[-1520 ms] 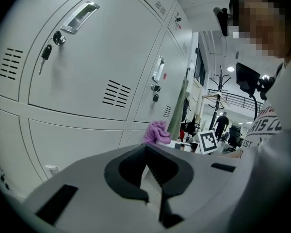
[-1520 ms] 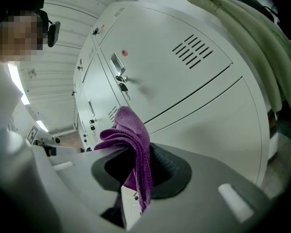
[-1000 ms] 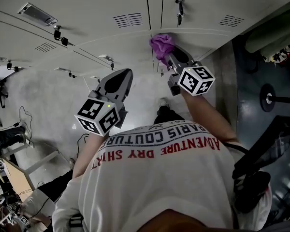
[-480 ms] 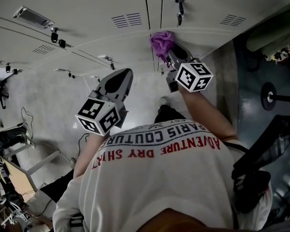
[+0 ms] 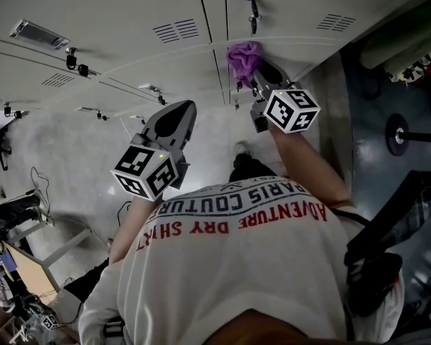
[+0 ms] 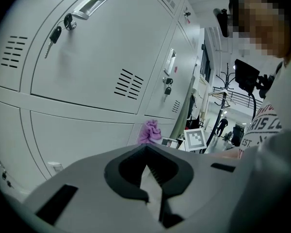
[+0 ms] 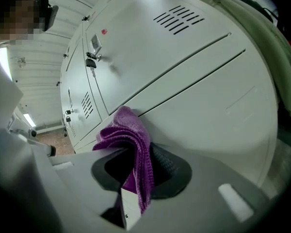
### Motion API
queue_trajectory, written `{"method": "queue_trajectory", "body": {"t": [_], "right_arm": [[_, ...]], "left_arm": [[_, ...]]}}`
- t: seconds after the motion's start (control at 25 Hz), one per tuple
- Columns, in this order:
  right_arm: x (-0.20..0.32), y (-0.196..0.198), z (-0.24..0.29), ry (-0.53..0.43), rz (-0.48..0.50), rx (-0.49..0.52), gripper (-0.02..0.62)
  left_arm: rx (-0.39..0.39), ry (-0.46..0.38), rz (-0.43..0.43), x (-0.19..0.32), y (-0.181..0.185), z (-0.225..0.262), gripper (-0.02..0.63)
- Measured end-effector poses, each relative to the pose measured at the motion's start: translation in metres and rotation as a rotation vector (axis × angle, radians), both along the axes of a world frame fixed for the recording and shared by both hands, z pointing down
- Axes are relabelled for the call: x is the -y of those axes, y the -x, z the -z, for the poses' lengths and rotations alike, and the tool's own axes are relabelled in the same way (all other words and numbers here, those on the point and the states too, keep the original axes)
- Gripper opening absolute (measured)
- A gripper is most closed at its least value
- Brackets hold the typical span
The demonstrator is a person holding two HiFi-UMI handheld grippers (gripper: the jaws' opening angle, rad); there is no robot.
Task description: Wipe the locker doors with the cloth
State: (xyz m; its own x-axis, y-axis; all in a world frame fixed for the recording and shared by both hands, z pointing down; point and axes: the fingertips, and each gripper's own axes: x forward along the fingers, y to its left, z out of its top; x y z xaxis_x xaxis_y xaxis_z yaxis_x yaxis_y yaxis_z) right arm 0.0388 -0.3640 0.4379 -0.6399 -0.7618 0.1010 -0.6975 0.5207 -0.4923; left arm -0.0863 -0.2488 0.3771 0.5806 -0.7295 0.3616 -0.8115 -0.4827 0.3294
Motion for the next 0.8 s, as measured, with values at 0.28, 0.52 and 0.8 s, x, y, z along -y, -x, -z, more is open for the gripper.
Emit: {"method": "queue_trajectory", "body": {"t": [0.28, 0.52, 0.8], "right_arm": [[0.006, -0.037, 0.002, -0.014, -0.068, -0.016, 0.077], [0.010, -0.079, 0.002, -0.018, -0.145, -0.034, 0.077], [0.017, -0.136, 0.000, -0.012, -0.267, -0.036, 0.077]], "left_arm": [[-0.009, 0.006, -0.040, 0.003, -0.018, -0.004, 0.000], [-0.010, 0.012, -0.073, 0.005, -0.032, -0.005, 0.000], [-0.010, 0.024, -0.089, 0.003, -0.040, -0.010, 0.000]]}}
